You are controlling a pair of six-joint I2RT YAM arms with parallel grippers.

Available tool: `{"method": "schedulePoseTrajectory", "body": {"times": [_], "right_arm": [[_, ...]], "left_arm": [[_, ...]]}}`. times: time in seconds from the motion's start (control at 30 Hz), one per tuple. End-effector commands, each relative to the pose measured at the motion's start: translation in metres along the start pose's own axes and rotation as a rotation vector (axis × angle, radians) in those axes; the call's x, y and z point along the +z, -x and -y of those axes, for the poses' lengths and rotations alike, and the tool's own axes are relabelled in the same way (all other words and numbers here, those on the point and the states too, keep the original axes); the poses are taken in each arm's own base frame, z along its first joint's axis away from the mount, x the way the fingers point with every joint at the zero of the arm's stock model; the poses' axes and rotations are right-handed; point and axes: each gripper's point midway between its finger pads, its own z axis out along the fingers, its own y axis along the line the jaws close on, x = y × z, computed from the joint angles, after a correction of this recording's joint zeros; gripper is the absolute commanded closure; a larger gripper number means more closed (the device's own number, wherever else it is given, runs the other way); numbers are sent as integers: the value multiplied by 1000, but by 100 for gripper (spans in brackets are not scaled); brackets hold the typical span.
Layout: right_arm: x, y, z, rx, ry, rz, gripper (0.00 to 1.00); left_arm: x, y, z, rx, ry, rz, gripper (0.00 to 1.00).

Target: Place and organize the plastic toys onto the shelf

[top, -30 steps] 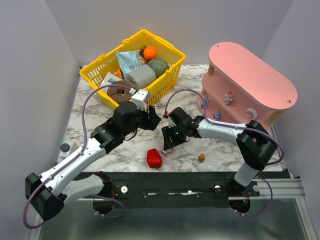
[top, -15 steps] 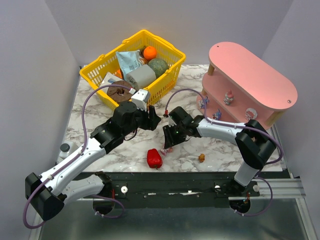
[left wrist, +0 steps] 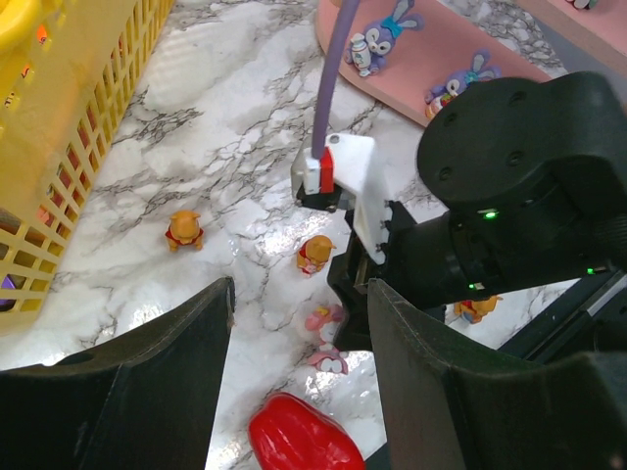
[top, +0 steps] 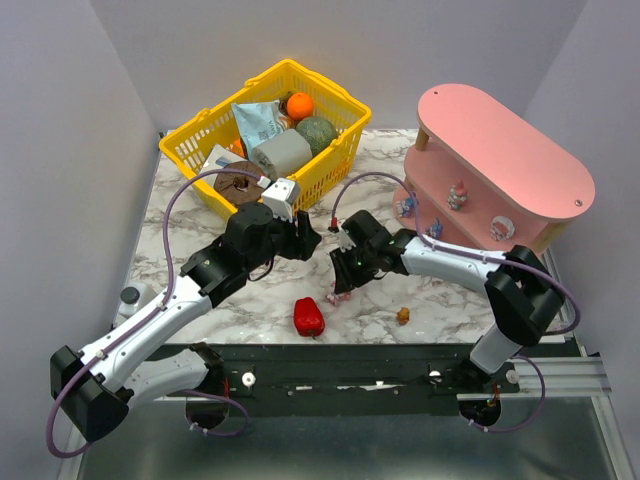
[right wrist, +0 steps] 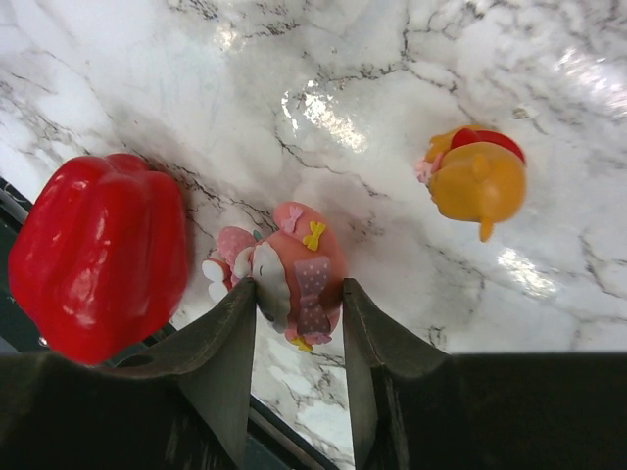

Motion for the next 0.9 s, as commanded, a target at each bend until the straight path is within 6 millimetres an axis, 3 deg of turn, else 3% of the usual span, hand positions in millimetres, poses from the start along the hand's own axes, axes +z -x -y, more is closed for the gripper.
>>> {"method": "schedulePoseTrajectory", "body": {"times": [0.0,0.2,0.4,0.43,0.5,0.6,0.73,0.83,0.87], "right_arm": [[-35,36,-6,-94,-27,128,99],[-79,51,3,-185,-129,174,99],[-159,86,35,-282,-429,293,99],[-172,92,48,-320,-521,301,99],[-184,100,51,-353,-559,300,99],[-174,95,48,-340,-519,241,97],[-142,75,44,-179,-419,196,88],[-126,62,55,-90,-439,154,69],[-122,60,58,-78,-446,146,56]], "left_arm": [[-7,14,2,1,-8,41,34],[-12,22,-2,5,21,69,34],[-23,39,-14,12,97,126,34],[-25,43,-16,12,108,136,34],[-27,47,-18,12,119,148,34],[-27,50,-16,14,112,150,33],[-25,45,-15,2,102,135,33],[-22,39,-14,-7,91,120,32],[-21,38,-13,-9,84,116,32]]}}
